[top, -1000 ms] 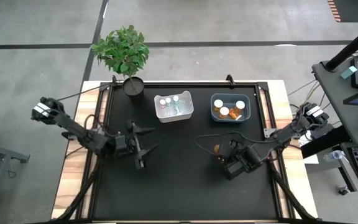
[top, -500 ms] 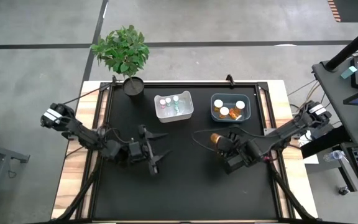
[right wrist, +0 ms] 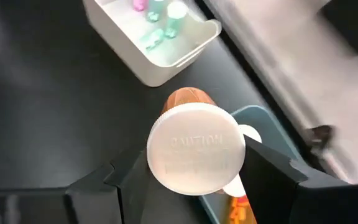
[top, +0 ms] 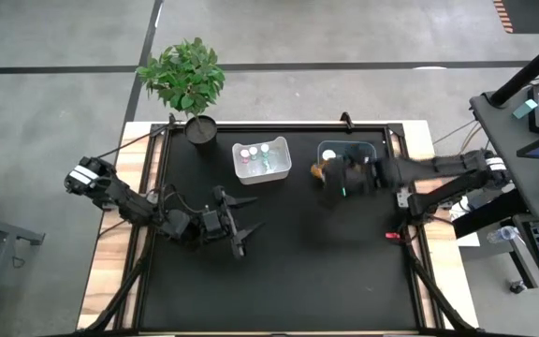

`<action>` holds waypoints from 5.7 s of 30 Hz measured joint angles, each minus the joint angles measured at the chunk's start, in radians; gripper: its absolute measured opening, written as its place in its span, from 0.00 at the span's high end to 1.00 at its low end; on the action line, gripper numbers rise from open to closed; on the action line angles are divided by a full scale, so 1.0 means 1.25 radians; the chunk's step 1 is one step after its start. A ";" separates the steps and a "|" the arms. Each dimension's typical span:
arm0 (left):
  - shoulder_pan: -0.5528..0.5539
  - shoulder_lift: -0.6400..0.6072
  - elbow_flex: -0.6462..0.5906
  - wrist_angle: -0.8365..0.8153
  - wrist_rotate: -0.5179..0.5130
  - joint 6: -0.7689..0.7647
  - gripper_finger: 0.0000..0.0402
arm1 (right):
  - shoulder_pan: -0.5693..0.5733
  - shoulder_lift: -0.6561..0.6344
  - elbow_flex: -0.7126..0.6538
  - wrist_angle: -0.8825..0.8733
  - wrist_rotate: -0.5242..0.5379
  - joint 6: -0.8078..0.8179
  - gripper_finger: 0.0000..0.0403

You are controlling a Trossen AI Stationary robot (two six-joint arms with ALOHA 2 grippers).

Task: Pick and place medicine bottles into bin by pill shape (circle, oval)
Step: Put the orange capsule bottle into the blue bin, then adjust the orange capsule bottle

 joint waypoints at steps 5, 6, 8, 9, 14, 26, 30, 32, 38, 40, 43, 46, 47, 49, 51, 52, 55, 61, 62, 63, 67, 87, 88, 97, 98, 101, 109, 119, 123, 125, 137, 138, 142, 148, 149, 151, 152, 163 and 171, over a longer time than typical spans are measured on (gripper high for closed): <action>-0.005 0.005 -0.001 0.001 0.000 -0.005 0.33 | -0.210 0.012 0.083 -0.026 -0.260 -0.123 0.49; -0.006 0.005 -0.003 0.001 0.000 -0.010 0.33 | -0.250 0.018 0.101 -0.050 -0.296 -0.142 0.49; -0.009 0.005 -0.005 -0.005 0.000 -0.022 0.33 | -0.333 0.034 0.135 -0.108 -0.355 -0.172 0.49; -0.010 0.005 -0.005 -0.005 0.000 -0.022 0.33 | -0.373 0.043 0.149 -0.133 -0.373 -0.187 0.49; -0.009 0.005 -0.005 -0.005 0.001 -0.022 0.33 | -0.536 0.102 0.173 -0.214 -0.434 -0.250 0.49; -0.008 0.006 -0.005 -0.003 0.000 -0.147 0.33 | -0.657 0.183 0.168 -0.374 -0.454 -0.382 0.49; -0.008 0.009 -0.005 -0.003 0.000 -0.149 0.33 | -0.659 0.184 0.168 -0.365 -0.451 -0.382 0.49; -0.009 0.009 -0.005 -0.003 0.000 -0.166 0.33 | -0.659 0.184 0.168 -0.346 -0.451 -0.382 0.49; -0.011 0.009 -0.005 -0.023 0.001 -0.190 0.33 | -0.665 0.184 0.168 -0.312 -0.451 -0.387 0.49; -0.011 0.009 -0.006 -0.025 0.001 -0.190 0.33 | -0.673 0.187 0.168 -0.301 -0.451 -0.387 0.49; -0.011 0.009 -0.006 -0.025 0.000 -0.190 0.33 | -0.688 0.198 0.168 -0.296 -0.451 -0.388 0.49; -0.011 0.009 -0.006 -0.026 0.001 -0.190 0.33 | -0.701 0.217 0.168 -0.280 -0.451 -0.389 0.49; -0.011 0.009 -0.006 -0.028 0.001 -0.190 0.33 | -0.705 0.224 0.168 -0.275 -0.451 -0.389 0.49; -0.011 0.009 -0.006 -0.041 0.000 -0.191 0.33 | -0.708 0.242 0.168 -0.263 -0.450 -0.390 0.49; -0.011 0.009 -0.006 -0.048 0.001 -0.192 0.33 | -0.709 0.262 0.168 -0.267 -0.452 -0.395 0.49; -0.011 0.009 -0.006 -0.048 0.001 -0.192 0.33 | -0.709 0.271 0.168 -0.266 -0.453 -0.394 0.49; -0.011 0.009 -0.006 -0.047 0.001 -0.191 0.33 | -0.708 0.299 0.168 -0.264 -0.453 -0.394 0.49; -0.012 0.009 -0.006 -0.049 0.001 -0.189 0.33 | -0.708 0.342 0.168 -0.238 -0.453 -0.381 0.49; -0.012 0.009 -0.006 -0.054 0.001 -0.189 0.33 | -0.708 0.347 0.168 -0.237 -0.453 -0.381 0.49; -0.012 0.009 -0.006 -0.057 0.000 -0.189 0.33 | -0.708 0.350 0.168 -0.237 -0.454 -0.381 0.49; -0.011 0.009 -0.006 -0.061 0.000 -0.189 0.33 | -0.708 0.356 0.168 -0.229 -0.466 -0.371 0.47; -0.011 0.009 -0.006 -0.064 0.001 -0.184 0.33 | -0.706 0.352 0.168 -0.217 -0.472 -0.346 0.33; -0.011 0.009 -0.006 -0.064 0.000 -0.184 0.33 | -0.706 0.349 0.168 -0.217 -0.472 -0.345 0.32; -0.011 0.009 -0.006 -0.064 0.001 -0.184 0.33 | -0.700 0.277 0.167 -0.246 -0.471 -0.306 0.34; -0.011 0.009 -0.006 -0.064 0.000 -0.184 0.33 | -0.696 0.266 0.167 -0.252 -0.472 -0.301 0.35; -0.011 0.009 -0.006 -0.065 0.000 -0.184 0.33 | -0.675 0.230 0.166 -0.257 -0.472 -0.280 0.36; -0.011 0.009 -0.006 -0.065 0.000 -0.189 0.33 | -0.587 0.127 0.135 -0.270 -0.472 -0.240 0.37; -0.016 0.009 -0.006 -0.065 0.001 -0.190 0.33 | -0.537 0.043 0.047 -0.266 -0.471 -0.182 0.30; -0.018 0.009 -0.006 -0.065 0.001 -0.191 0.33 | -0.538 0.036 0.012 -0.241 -0.466 -0.165 0.29; -0.021 0.009 -0.006 -0.065 0.000 -0.191 0.33 | -0.538 0.036 -0.006 -0.231 -0.465 -0.160 0.29; -0.023 0.009 -0.006 -0.067 0.001 -0.189 0.33 | -0.538 0.037 -0.126 -0.149 -0.465 -0.152 0.28; -0.023 0.009 -0.006 -0.068 0.001 -0.189 0.33 | -0.538 0.037 -0.134 -0.145 -0.465 -0.150 0.28; -0.023 0.009 -0.006 -0.068 0.001 -0.189 0.33 | -0.538 0.037 -0.159 -0.136 -0.465 -0.147 0.28; -0.023 0.009 -0.006 -0.068 0.001 -0.189 0.33 | -0.538 0.037 -0.200 -0.086 -0.465 -0.140 0.29; -0.023 0.009 -0.006 -0.068 0.001 -0.189 0.33 | -0.539 0.037 -0.203 -0.076 -0.465 -0.140 0.29; -0.023 0.009 -0.006 -0.069 0.001 -0.189 0.33 | -0.539 0.037 -0.207 -0.064 -0.465 -0.140 0.29; -0.023 0.009 -0.006 -0.069 0.001 -0.189 0.33 | -0.540 0.037 -0.208 -0.058 -0.465 -0.140 0.29; -0.023 0.009 -0.006 -0.077 0.000 -0.189 0.33 | -0.565 0.037 -0.226 -0.011 -0.463 -0.131 0.29; -0.023 0.009 -0.006 -0.083 0.000 -0.188 0.33 | -0.565 0.037 -0.278 0.032 -0.463 -0.120 0.29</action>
